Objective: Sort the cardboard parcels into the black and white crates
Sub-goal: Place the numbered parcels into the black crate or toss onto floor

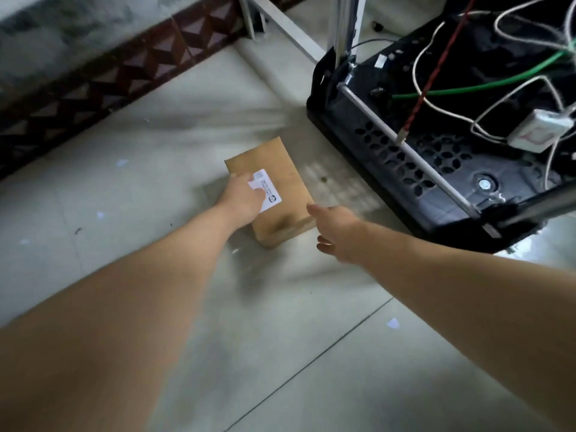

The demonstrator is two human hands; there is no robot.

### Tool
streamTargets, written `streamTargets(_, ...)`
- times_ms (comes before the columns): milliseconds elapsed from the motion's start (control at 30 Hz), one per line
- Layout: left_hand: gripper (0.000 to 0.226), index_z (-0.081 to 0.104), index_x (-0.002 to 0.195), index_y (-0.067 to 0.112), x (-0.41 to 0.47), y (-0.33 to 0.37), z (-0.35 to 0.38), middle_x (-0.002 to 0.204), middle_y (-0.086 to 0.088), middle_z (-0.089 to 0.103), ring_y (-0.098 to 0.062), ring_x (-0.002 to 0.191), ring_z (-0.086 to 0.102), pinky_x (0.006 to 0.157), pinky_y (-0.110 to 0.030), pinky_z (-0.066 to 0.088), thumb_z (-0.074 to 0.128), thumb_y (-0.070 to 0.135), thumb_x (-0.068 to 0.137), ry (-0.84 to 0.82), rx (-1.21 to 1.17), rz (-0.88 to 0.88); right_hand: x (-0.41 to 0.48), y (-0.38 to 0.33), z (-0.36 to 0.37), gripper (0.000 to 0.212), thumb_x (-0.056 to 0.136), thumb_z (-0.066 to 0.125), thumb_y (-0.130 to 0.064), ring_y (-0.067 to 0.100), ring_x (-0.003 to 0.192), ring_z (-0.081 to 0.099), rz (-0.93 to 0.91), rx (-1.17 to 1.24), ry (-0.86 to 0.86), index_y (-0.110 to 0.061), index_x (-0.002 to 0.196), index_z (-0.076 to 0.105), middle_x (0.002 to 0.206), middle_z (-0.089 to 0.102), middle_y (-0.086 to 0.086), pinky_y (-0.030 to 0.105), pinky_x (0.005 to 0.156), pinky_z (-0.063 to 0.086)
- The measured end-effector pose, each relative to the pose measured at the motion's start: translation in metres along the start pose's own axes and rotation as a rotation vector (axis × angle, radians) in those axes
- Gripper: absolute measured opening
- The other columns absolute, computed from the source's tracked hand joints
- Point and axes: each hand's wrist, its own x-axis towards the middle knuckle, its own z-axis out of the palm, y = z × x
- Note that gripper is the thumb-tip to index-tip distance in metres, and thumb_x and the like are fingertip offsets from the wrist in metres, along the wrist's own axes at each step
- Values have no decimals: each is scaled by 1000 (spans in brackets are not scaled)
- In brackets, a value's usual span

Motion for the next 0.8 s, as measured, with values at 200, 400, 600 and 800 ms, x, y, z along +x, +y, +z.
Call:
streamTargets(200, 48, 41, 133, 4, 59, 1, -14, 142, -9, 36, -24, 130, 38, 101, -31, 33, 53, 25, 92, 35, 278, 103, 31, 6, 12, 26, 94, 50, -41, 20, 90, 48, 63, 62, -66, -19, 107, 46, 85, 44, 1, 34, 90, 49)
streamTargets(400, 80, 44, 139, 13, 81, 0, -20, 135, -4, 54, -21, 120, 53, 103, -32, 39, 75, 47, 74, -114, 164, -45, 43, 6, 19, 42, 94, 50, -41, 19, 98, 48, 97, 161, -122, -19, 129, 44, 108, 46, 0, 33, 91, 45)
streamTargets(600, 66, 63, 109, 4, 28, -23, -14, 105, -9, 68, -24, 91, 65, 81, -31, 51, 77, 53, 68, -140, -30, -203, 1, -1, -6, 21, 96, 44, -31, 14, 83, 51, 26, 221, 6, -21, 114, 45, 93, 52, -2, 26, 73, 43)
streamTargets(800, 54, 62, 100, 13, -60, 10, -47, 104, -1, 67, -23, 90, 64, 84, -32, 50, 64, 61, 76, 47, -379, -326, -91, -42, -13, 39, 98, 35, -43, 19, 84, 53, -49, 95, 77, -20, 128, 42, 107, 56, 2, 32, 78, 42)
